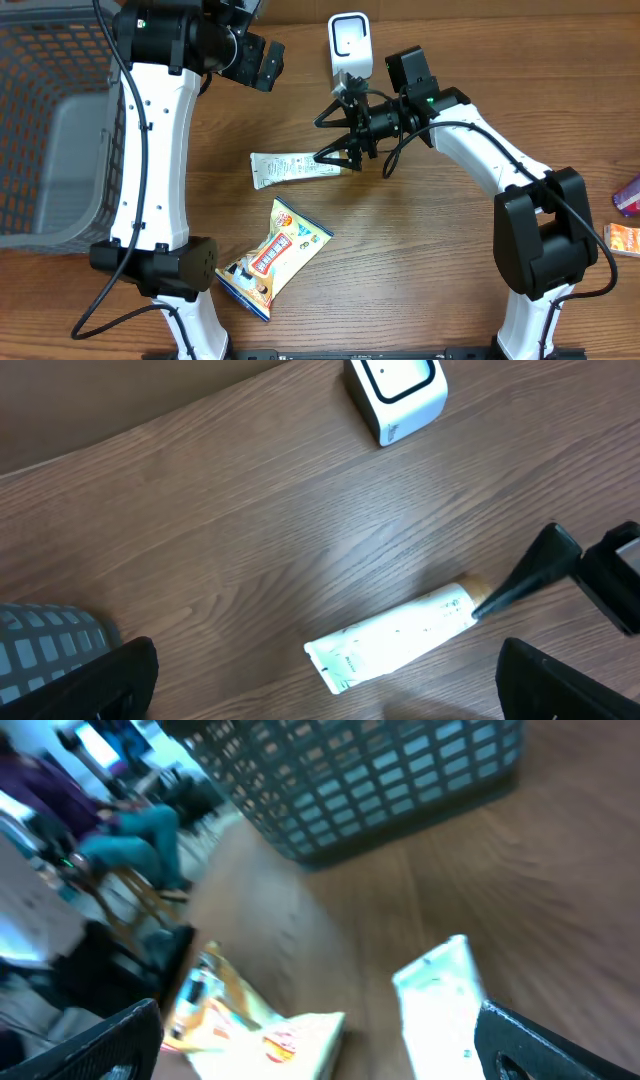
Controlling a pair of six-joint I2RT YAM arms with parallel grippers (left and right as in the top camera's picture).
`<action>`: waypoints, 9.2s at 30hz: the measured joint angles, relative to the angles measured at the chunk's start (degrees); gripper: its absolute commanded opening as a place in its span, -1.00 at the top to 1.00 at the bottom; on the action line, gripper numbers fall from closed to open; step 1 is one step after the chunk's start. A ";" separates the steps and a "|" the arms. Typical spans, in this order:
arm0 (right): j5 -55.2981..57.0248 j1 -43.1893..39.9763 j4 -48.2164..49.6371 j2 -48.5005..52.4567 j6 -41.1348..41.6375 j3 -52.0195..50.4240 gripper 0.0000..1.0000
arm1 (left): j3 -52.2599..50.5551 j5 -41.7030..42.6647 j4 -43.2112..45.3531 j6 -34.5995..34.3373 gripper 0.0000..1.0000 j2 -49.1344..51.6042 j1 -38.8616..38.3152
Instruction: Scan the item barcode
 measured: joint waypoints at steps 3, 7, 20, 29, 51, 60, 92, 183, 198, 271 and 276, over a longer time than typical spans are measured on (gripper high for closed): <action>0.55 0.00 0.07 0.00 5.90 0.00 -1.00 | 0.00 0.00 0.00 0.00 -1.00 0.00 0.00; 2.01 -0.42 -0.81 0.00 21.20 0.00 -0.93 | 0.00 0.02 0.00 0.00 -1.00 0.00 0.00; 8.83 2.93 -8.79 -0.04 53.66 0.11 0.92 | 0.00 0.02 0.02 0.00 -1.00 0.00 0.00; 36.65 10.08 -12.46 -0.13 60.57 -3.78 0.93 | 0.00 0.00 0.02 0.00 -1.00 0.00 0.00; 66.34 7.23 18.75 -0.09 67.32 -14.95 0.64 | 0.00 0.00 0.00 0.00 -1.00 0.00 0.00; 57.79 5.66 12.39 -1.07 66.12 -14.95 0.63 | 0.00 0.00 0.00 0.00 -0.99 0.00 0.00; 64.89 20.33 34.36 -0.24 82.01 -14.91 0.79 | 0.07 -21.05 18.16 8.96 -1.00 -0.68 0.57; 80.02 16.83 -10.64 -5.64 23.47 -2.25 -1.00 | 0.59 -6.32 14.40 9.05 -1.00 -12.04 22.40; 92.83 23.30 -6.62 1.29 19.76 -3.76 -1.00 | 0.59 -6.29 14.40 9.05 -0.99 -12.02 22.40; 28.11 13.62 -22.75 7.93 24.33 8.24 0.92 | 0.59 -6.32 8.57 9.05 -1.00 -12.02 22.40; 11.93 5.33 -20.50 7.93 26.47 8.24 0.92 | 0.59 -6.32 8.44 9.05 -1.00 -12.02 22.40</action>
